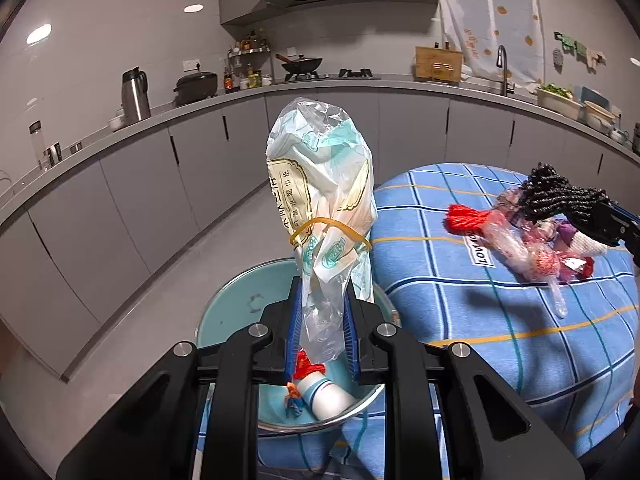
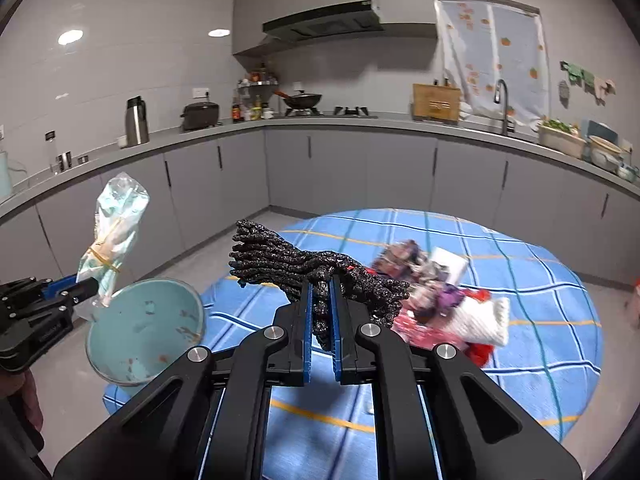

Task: Collect trash
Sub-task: 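Carry the plastic bag and black mesh net over the teal bucket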

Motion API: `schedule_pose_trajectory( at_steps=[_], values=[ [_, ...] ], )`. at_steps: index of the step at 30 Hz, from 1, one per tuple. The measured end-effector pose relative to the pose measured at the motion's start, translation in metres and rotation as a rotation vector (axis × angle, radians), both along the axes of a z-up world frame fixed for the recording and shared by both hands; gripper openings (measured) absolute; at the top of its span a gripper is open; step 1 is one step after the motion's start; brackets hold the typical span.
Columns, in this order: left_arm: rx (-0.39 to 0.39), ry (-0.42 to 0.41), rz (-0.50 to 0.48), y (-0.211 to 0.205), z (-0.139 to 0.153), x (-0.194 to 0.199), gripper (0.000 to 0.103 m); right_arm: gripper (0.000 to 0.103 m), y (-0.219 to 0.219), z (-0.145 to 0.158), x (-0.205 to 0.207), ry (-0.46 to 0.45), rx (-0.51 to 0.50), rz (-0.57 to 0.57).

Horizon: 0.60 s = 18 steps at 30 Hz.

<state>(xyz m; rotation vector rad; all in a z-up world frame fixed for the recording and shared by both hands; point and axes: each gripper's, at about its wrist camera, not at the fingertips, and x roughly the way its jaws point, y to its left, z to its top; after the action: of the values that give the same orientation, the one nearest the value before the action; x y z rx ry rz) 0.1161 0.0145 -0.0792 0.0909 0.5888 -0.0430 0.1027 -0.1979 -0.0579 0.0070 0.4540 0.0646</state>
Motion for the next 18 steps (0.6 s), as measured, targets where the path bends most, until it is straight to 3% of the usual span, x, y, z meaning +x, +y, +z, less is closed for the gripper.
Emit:
schedule_pose_trajectory(
  at_steps=[18],
  values=[
    [-0.01,0.04,0.089,0.039,-0.012,0.014,0.019,0.009,0.069,0.001,0.032,0.008,-0.015,0.146]
  ],
)
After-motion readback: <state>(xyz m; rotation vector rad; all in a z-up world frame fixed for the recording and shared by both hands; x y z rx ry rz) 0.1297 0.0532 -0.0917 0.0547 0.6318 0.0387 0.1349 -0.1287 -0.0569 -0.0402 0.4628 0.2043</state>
